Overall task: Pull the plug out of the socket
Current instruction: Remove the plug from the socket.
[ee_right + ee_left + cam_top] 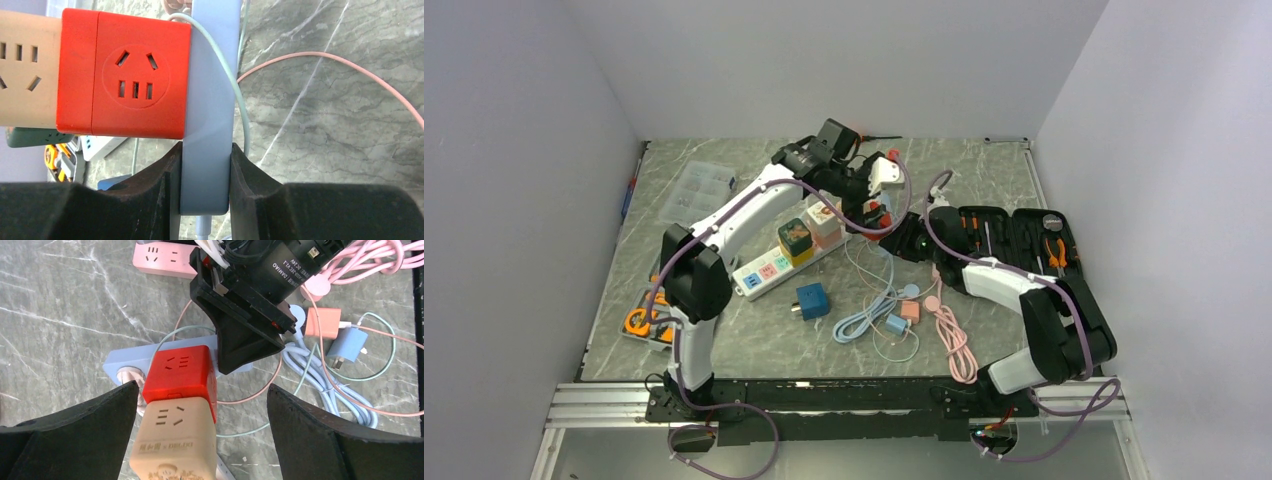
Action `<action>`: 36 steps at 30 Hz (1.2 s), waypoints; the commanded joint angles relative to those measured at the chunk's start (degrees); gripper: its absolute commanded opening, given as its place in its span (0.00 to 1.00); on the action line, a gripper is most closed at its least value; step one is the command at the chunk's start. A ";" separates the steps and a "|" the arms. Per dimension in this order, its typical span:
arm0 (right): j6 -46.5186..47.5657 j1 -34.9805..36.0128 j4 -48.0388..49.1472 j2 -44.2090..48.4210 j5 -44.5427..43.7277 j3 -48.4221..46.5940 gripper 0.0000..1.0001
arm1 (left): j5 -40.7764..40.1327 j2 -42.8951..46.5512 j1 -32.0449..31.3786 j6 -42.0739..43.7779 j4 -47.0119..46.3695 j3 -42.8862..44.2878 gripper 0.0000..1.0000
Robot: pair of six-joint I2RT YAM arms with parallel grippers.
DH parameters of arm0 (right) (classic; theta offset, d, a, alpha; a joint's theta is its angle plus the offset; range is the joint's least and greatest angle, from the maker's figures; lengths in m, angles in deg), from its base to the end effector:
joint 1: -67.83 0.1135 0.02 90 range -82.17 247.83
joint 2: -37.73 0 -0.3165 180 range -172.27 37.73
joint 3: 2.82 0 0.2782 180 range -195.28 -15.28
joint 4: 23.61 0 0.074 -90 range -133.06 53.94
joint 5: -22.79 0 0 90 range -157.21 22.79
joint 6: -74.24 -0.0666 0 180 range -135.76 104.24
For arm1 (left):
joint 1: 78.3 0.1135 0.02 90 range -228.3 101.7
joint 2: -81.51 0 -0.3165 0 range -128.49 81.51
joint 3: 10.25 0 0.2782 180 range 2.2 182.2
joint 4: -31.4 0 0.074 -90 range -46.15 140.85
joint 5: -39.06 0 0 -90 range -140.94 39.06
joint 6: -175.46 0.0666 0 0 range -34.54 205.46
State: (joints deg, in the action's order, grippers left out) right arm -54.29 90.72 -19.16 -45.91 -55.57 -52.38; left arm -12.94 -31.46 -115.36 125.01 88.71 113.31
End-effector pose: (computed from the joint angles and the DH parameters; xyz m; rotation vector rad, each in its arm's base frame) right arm 0.3047 0.1432 0.2033 0.1694 2.1878 0.8426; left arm 0.3772 -0.3363 0.3640 1.6510 1.5897 -0.7622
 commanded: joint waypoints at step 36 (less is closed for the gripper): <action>-7.01 -9.82 23.25 10.01 14.94 0.66 0.00 | -4.80 -11.96 -3.68 0.59 10.09 16.21 0.99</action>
State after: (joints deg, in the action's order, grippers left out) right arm -60.91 80.76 -11.66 -41.97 -41.89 -47.29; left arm -16.20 -43.90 -117.79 124.44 97.13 126.65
